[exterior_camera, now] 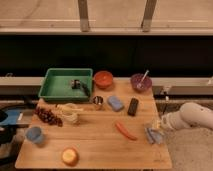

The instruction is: Wipe table surface with towel

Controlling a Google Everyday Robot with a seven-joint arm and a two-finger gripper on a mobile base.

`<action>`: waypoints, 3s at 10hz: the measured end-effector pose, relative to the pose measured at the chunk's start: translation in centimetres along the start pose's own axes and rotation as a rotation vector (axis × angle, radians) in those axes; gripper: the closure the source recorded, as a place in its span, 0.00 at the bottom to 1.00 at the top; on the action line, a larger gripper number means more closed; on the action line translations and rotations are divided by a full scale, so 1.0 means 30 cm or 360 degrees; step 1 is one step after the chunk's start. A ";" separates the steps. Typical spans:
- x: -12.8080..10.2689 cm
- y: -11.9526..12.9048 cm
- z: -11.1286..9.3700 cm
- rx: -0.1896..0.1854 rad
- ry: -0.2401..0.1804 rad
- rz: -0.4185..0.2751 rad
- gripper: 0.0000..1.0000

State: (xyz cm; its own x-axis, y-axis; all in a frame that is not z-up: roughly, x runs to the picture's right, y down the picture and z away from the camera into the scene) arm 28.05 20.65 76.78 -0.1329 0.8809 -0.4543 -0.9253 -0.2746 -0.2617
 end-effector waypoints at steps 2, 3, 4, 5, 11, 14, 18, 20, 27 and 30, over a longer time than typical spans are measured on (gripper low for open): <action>-0.035 0.046 0.017 -0.0028 -0.0006 -0.0035 1.00; -0.045 0.064 0.024 -0.0037 -0.0006 -0.0052 1.00; -0.050 0.097 0.040 -0.0050 0.0006 -0.0090 1.00; -0.046 0.120 0.048 -0.0055 0.0016 -0.0116 1.00; 0.144 0.035 0.030 0.0037 0.0085 -0.0088 1.00; 0.075 -0.054 0.003 0.0126 0.0028 0.0011 1.00; -0.093 -0.048 0.016 0.0098 0.0005 0.0025 1.00; -0.116 0.020 0.044 0.0059 0.0015 -0.0034 1.00; 0.110 0.049 0.109 0.0076 0.0157 -0.0108 1.00; 0.068 -0.019 0.099 0.0169 0.0135 -0.0019 1.00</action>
State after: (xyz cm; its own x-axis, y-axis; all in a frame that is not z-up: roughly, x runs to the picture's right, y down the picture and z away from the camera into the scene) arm 27.24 23.75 78.54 -0.0950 0.8468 -0.5234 -0.9596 -0.2177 -0.1781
